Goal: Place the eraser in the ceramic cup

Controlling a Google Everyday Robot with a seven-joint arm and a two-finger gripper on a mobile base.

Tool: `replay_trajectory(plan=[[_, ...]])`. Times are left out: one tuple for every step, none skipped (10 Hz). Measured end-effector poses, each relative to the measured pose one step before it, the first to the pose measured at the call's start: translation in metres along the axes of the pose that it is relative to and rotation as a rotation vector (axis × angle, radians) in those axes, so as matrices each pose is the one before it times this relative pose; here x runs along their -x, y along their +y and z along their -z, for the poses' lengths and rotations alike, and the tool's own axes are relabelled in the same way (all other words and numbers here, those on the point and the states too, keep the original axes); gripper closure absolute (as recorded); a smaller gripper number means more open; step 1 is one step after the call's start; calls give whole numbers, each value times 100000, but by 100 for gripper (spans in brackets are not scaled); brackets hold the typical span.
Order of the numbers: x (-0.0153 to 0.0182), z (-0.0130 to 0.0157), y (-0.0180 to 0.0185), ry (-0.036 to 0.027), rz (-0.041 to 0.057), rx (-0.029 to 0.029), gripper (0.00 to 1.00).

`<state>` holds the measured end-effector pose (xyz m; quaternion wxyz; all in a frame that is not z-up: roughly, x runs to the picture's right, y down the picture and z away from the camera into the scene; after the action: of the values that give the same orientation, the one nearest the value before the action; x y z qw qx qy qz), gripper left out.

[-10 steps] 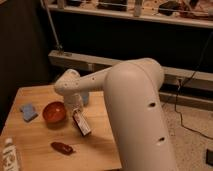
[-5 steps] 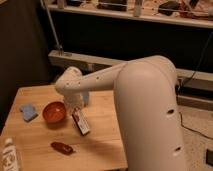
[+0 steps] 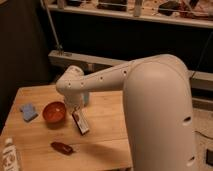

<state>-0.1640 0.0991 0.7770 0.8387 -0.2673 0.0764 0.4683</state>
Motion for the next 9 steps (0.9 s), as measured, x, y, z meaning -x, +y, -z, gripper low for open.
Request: replay_trajectory(plan=[[-244,303,-178,-178,160,-425,52],[-246,228,-149,-28,109,-390,52],[-340,272,-159,-15,167,-518,57],[-248,190,-57,-34,319,-334,66],[-141,191,36,-334,333,-58,76],[-20,294,82,-816,219,64,87],[74,423,103,-1317,-116,93,97],[186,475,106,-1577,-196,107,100],[522,905,151,-2994,-746,159,100]])
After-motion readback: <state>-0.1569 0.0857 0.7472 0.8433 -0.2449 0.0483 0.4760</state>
